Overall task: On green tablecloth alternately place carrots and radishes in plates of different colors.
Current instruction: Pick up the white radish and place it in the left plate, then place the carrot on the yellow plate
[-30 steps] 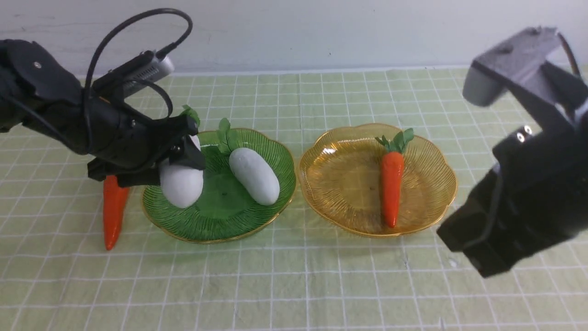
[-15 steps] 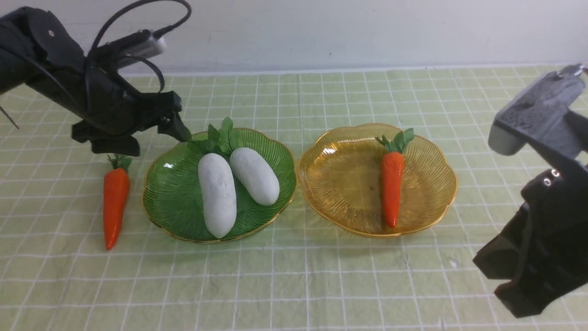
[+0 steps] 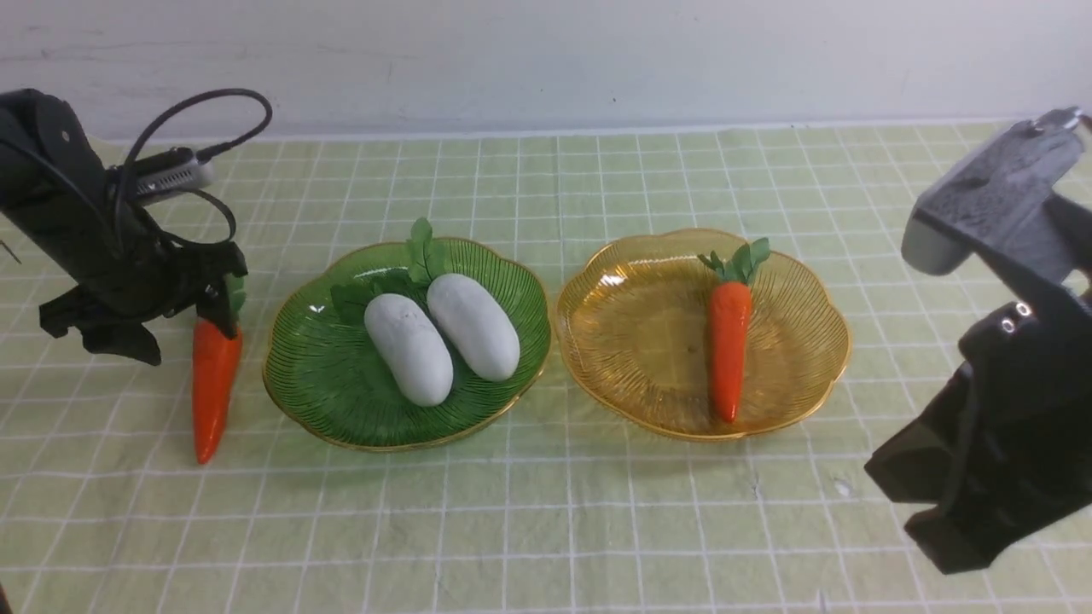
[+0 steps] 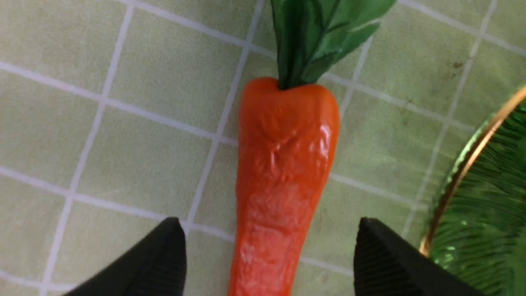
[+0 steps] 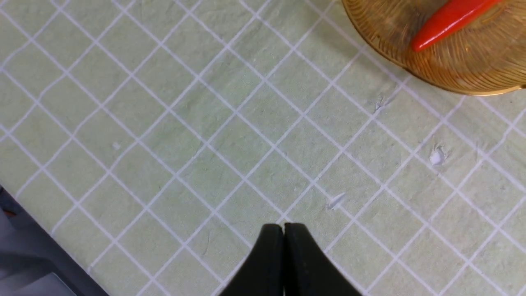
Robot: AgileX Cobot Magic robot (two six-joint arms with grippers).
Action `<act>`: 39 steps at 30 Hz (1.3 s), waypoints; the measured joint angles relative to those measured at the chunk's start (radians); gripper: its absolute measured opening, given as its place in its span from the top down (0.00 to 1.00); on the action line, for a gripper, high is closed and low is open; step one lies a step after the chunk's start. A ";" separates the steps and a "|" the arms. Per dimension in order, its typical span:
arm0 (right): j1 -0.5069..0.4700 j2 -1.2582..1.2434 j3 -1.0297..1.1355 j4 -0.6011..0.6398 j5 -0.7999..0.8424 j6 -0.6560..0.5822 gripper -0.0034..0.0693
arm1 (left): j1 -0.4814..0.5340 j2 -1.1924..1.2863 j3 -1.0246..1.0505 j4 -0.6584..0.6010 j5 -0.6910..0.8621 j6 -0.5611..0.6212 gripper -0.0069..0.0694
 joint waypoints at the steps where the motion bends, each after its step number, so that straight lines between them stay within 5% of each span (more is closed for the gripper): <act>1: 0.000 0.000 0.000 0.000 -0.003 0.000 0.97 | 0.000 0.010 0.000 0.000 -0.004 0.000 0.30; 5: 0.000 0.000 0.000 0.000 -0.013 0.000 0.97 | -0.003 0.035 0.000 0.007 0.004 -0.003 0.38; 8: 0.000 0.000 0.000 -0.007 -0.020 0.000 0.97 | -0.003 0.028 0.000 0.083 0.072 -0.006 0.64; 9: 0.000 0.000 0.000 -0.008 -0.021 0.000 0.97 | -0.005 0.011 0.000 0.114 0.084 -0.007 0.64; 16: 0.000 0.000 0.000 -0.010 -0.027 0.000 0.97 | -0.005 -0.181 -0.002 0.152 0.099 -0.007 0.64; 23: 0.000 0.000 0.000 -0.010 -0.039 0.001 0.97 | -0.136 -0.274 -0.005 -0.203 0.083 0.146 0.64; 30: 0.000 -0.067 0.001 -0.016 0.020 0.060 0.97 | -0.434 -0.152 -0.021 -0.544 -0.146 0.319 0.64; 39: 0.000 -0.319 0.025 -0.017 0.047 0.105 0.97 | -0.591 0.056 -0.222 -0.622 -0.144 0.399 0.38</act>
